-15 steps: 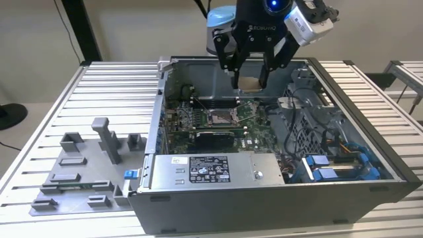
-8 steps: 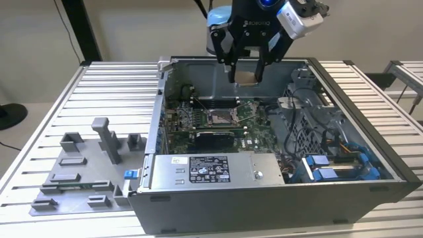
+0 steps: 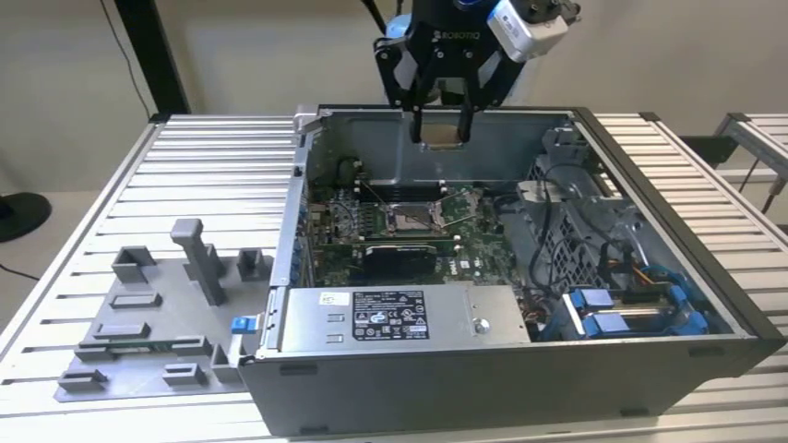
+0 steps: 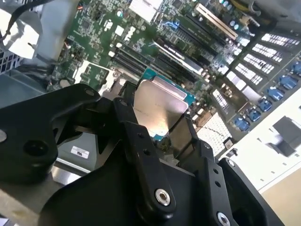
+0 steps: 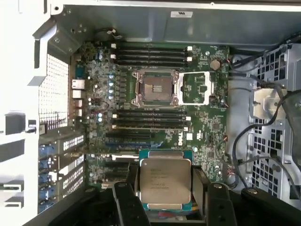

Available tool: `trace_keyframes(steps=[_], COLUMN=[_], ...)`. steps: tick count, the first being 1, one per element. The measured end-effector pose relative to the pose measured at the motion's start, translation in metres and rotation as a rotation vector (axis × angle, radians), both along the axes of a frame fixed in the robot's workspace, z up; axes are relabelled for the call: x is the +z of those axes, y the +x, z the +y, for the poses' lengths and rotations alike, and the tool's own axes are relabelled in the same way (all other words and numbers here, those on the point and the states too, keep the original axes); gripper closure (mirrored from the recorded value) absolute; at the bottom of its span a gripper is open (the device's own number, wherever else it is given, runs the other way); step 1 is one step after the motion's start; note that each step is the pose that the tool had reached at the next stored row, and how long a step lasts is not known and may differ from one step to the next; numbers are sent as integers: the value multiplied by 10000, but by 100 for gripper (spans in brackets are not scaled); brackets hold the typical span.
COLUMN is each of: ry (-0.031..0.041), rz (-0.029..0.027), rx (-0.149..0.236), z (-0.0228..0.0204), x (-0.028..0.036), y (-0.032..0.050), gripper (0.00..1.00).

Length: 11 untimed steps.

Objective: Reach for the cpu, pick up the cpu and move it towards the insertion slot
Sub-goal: 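Pick up the cpu and move it towards the insertion slot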

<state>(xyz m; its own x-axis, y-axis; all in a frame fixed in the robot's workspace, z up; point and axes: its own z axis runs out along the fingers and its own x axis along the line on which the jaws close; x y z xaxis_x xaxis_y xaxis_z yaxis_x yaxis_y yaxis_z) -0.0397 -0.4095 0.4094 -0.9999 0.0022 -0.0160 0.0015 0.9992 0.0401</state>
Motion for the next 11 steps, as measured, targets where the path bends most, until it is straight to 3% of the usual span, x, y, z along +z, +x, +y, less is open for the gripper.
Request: trace_keyframes(steps=[11], ry=[1], rz=[0], rx=[0], z=[447], x=[-82], y=[-1], gripper=[100])
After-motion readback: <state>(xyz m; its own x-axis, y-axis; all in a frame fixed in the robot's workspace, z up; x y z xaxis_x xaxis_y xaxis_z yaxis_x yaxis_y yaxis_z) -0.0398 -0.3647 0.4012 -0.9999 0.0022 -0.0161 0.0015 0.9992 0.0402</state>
